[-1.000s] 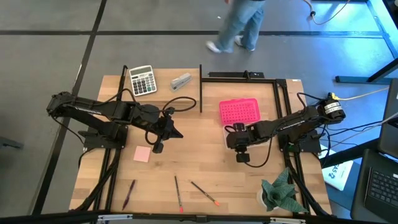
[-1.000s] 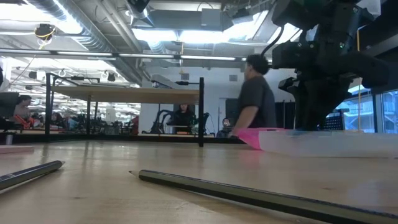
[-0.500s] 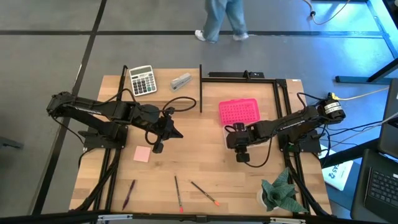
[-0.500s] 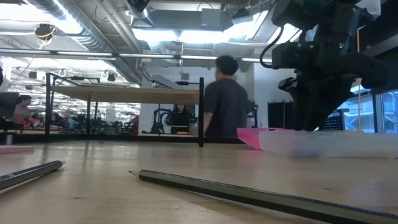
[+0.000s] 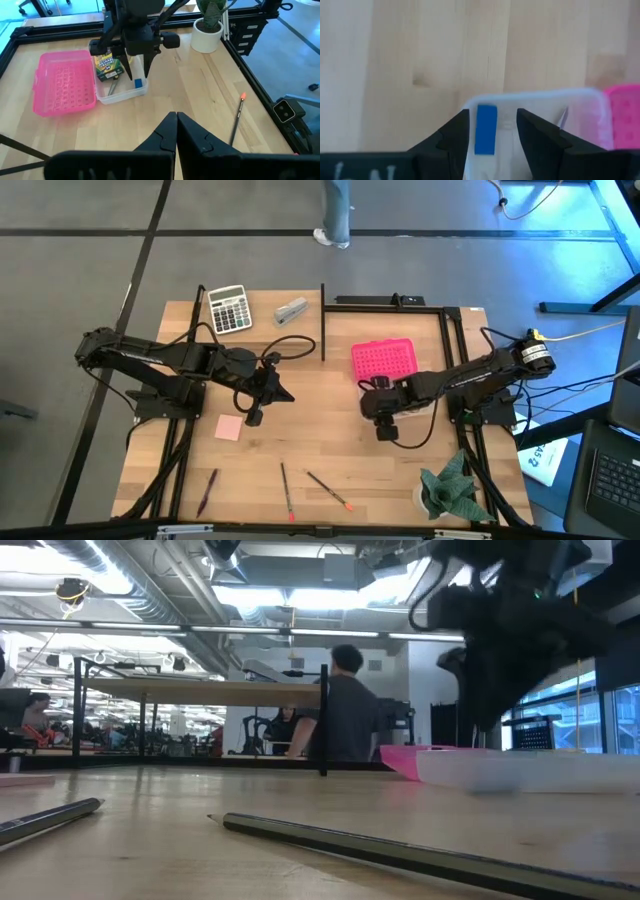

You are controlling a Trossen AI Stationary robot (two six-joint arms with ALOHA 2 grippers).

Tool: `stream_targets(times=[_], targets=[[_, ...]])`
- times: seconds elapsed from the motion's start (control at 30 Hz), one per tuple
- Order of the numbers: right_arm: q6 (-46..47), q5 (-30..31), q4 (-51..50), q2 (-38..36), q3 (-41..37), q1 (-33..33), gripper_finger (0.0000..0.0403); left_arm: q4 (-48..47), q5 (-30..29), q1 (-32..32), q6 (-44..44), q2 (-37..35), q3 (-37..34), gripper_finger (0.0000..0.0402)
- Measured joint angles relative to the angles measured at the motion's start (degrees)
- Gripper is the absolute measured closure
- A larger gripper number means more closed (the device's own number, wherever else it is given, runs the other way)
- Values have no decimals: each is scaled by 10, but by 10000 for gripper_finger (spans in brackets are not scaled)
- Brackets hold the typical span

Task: Pack school essentials
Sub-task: Put the orange pencil into the pink supply box

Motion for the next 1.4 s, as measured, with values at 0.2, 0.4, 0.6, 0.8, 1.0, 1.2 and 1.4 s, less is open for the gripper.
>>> stream_targets(times=[0.2,0.4,0.6,0.8,1.0,1.2,1.4], targets=[[45,0,-18,0,63,0,237,0,0,0,-2,0,0,401],[142,-20,-44,0,127,7,237,-1,-1,-7,-36,0,0,401],[170,-27,-47,0,153,42,237,-3,-35,-27,-37,0,0,401],[232,-24,-48,0,156,79,237,-8,-89,-48,-34,0,0,401],[240,8,2,1,156,148,237,-42,-98,-57,-28,0,0,401],[276,47,92,44,156,205,237,-78,-97,-60,-27,0,0,401],[285,26,112,116,155,217,237,-82,-96,-60,-9,0,0,401]])
